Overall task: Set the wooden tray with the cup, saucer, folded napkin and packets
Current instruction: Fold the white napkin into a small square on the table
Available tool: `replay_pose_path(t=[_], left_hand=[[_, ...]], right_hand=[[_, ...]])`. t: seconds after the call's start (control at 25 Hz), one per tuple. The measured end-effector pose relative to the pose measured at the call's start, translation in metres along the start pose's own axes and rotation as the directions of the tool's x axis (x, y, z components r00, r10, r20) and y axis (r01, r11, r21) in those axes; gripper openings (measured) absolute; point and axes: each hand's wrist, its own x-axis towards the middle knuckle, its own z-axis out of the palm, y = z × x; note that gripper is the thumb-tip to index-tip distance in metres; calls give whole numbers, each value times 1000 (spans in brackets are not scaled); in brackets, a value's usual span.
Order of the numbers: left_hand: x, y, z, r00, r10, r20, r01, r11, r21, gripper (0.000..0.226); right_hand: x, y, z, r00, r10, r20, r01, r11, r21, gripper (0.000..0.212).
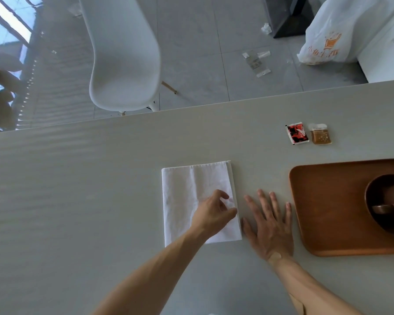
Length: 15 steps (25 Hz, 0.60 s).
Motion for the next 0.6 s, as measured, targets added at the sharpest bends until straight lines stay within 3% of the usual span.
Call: replay_pose_path(t=[0.08,0.2,0.32,0.44,0.52,0.6], left_hand=[[-11,-16,-8,998,68,-18,-69,995,-67,32],[-25,-45,-31,961,215,-176,-220,976,-7,26],[-33,-70,-54,858,366,-360,-298,926,231,27],[-33,-89,-66,729,536,-425,-332,821,464,29],[-29,-95,-61,694,584,-422,-343,783,520,35],[-21,-95,-51,718,576,-390,-320,771,551,43]], right_hand=[[0,0,-2,1000,12,5,-12,1000,12,63],[0,-2,-6,1000,9,-4,-9,999,41,59],[4,-9,-10,994,62,-91,-49,989,139,59],[20,-37,-20,956,175,-234,-103,951,293,55],[29,-74,-26,967,33,-252,37,963,269,56],[35,-110,-22,961,-203,-188,239,952,190,58]])
